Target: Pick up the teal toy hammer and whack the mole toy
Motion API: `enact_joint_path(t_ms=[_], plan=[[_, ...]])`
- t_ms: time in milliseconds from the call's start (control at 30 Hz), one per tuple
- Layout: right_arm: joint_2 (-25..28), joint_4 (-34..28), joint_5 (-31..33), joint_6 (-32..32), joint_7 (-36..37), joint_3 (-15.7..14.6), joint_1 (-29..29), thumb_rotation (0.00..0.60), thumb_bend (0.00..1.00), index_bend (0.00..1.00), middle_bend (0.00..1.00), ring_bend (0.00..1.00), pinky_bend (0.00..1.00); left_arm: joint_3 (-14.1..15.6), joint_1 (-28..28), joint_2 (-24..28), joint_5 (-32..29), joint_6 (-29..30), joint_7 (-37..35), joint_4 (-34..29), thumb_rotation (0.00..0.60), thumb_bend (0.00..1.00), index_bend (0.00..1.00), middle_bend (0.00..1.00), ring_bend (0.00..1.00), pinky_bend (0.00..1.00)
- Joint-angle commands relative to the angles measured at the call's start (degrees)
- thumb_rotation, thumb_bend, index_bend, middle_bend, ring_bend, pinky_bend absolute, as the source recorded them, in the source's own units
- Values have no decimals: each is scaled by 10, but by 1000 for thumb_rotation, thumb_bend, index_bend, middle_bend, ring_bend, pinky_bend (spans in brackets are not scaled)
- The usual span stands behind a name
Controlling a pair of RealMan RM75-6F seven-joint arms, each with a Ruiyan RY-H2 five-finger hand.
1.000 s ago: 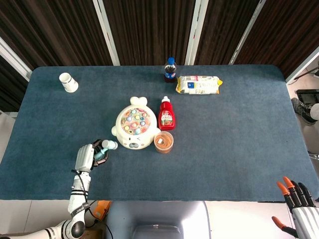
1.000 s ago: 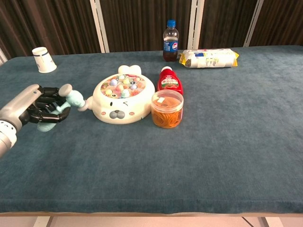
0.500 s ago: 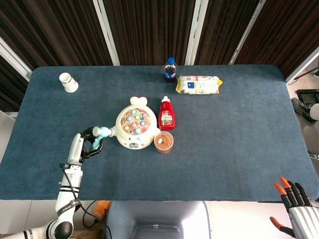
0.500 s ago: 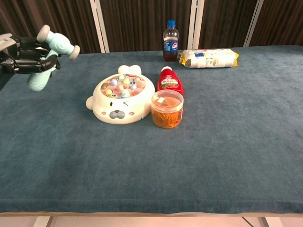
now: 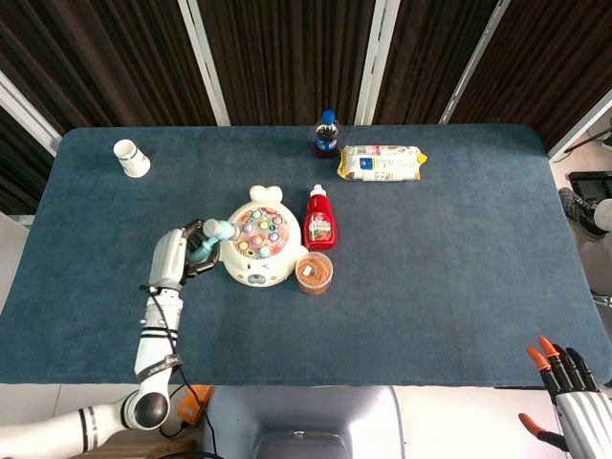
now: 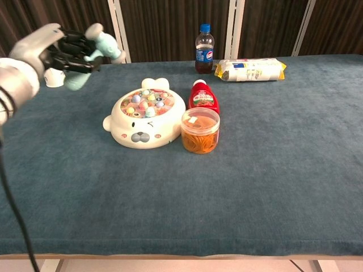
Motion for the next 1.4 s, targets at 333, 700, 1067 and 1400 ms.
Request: enact_joint_path(t_ms=[333, 700, 1067, 1400], plan=[[12, 4, 22, -9, 32, 5, 4, 600, 174, 0, 12, 0, 0, -15, -115, -108, -67, -32, 83, 169, 600, 821, 690, 933, 885, 1000], [14, 3, 30, -13, 36, 7, 5, 600, 174, 0, 12, 0, 0, -6, -127, -101, -98, -69, 106, 227, 600, 820, 691, 935, 885, 1000], [15, 4, 30, -13, 39, 6, 4, 600, 174, 0, 13, 0, 0, 3, -137, -110, -117, -81, 121, 247, 600, 819, 692, 936, 885, 1000], [17, 6, 31, -10, 44, 6, 3, 600, 174, 0, 12, 0, 0, 9, -146, -120, -115, -81, 124, 263, 600, 820, 692, 936, 885, 1000]])
